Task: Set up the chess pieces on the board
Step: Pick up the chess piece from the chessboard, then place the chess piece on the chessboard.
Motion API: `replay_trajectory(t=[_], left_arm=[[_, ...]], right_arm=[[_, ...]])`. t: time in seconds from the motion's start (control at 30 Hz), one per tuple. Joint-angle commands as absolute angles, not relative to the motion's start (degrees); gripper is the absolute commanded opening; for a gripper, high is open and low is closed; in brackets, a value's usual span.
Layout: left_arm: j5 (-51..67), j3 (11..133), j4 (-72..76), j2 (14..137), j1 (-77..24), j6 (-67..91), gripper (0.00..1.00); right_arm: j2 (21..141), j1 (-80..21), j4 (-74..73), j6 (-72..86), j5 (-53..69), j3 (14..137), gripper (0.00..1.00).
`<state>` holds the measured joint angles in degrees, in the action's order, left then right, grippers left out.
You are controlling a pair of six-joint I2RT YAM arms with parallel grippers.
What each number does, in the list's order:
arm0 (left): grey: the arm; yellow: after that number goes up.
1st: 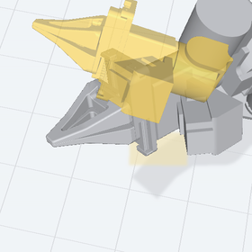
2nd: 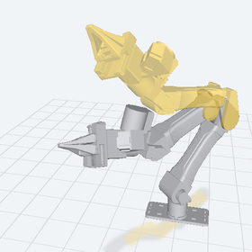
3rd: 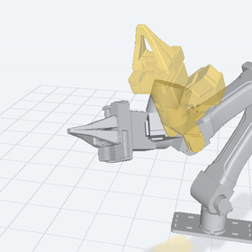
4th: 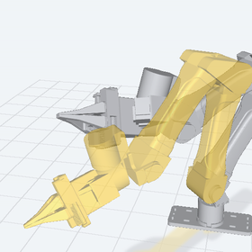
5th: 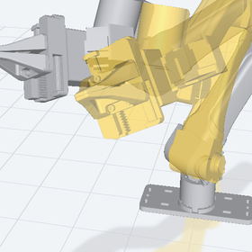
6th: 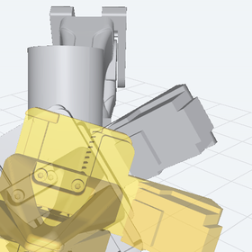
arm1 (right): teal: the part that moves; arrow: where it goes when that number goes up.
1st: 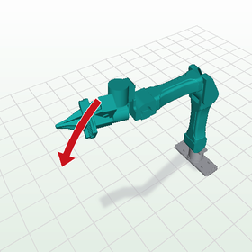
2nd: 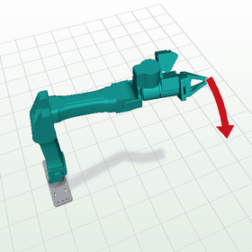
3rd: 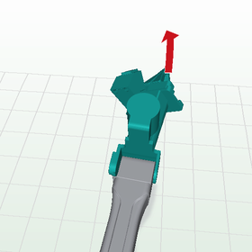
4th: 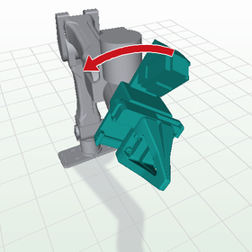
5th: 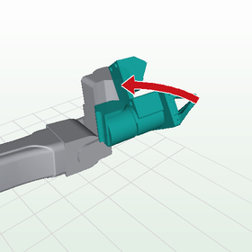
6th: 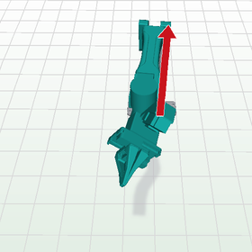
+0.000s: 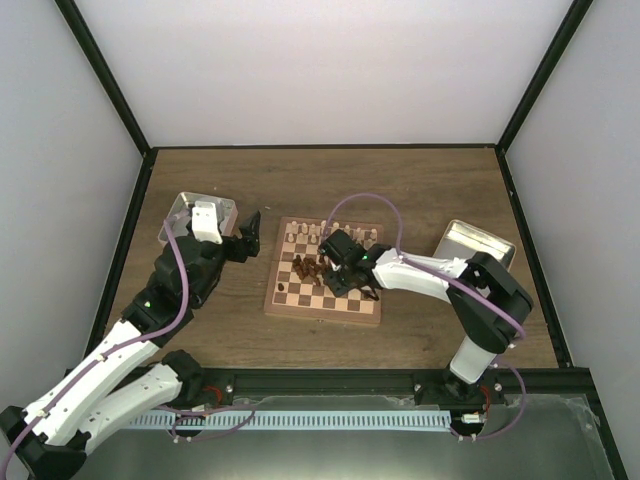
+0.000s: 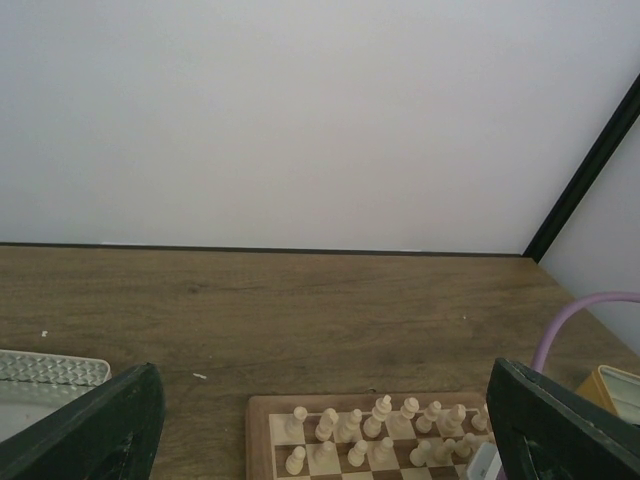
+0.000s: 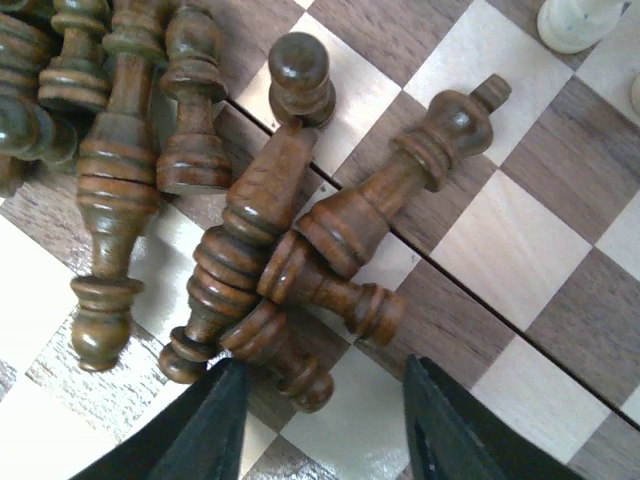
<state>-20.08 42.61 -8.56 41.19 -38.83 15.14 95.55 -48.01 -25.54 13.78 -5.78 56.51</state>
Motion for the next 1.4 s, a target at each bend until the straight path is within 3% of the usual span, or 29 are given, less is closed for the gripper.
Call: replay_trajectory(t=[0.0,0.2,0.37,0.67,0.87,1.1,1.37], left_arm=[[-20.19,42.12,-6.76,41.23,-38.62,14.68,0.90],[-20.18,41.77,-7.08,40.96,-38.65,14.90,0.90],[-19.18,40.90,-6.90,41.04,-38.58,16.12,0.90],[-10.12,35.34,-4.42,43.86,-38.67,26.82,0.89],[3.37,31.70,2.41,48.72,-38.65,35.23,0.88],[16.68,30.82,9.90,56.64,-38.65,43.30,0.79],[24.05,30.67,21.83,64.46,-38.67,53.41,0.66]], right_arm=[[96.68,-47.55,-25.07,14.24,-4.42,58.26,0.38],[95.36,-47.55,-25.03,13.02,-2.35,57.14,0.12],[92.78,-47.50,-25.87,12.92,-3.58,55.82,0.05],[84.60,-47.55,-19.80,13.92,-1.48,51.00,0.01],[79.99,-47.55,-15.67,14.72,0.70,49.42,0.01],[72.88,-47.80,-8.81,14.60,6.77,46.62,0.01],[70.14,-48.77,-4.70,14.39,11.05,45.33,0.02]])
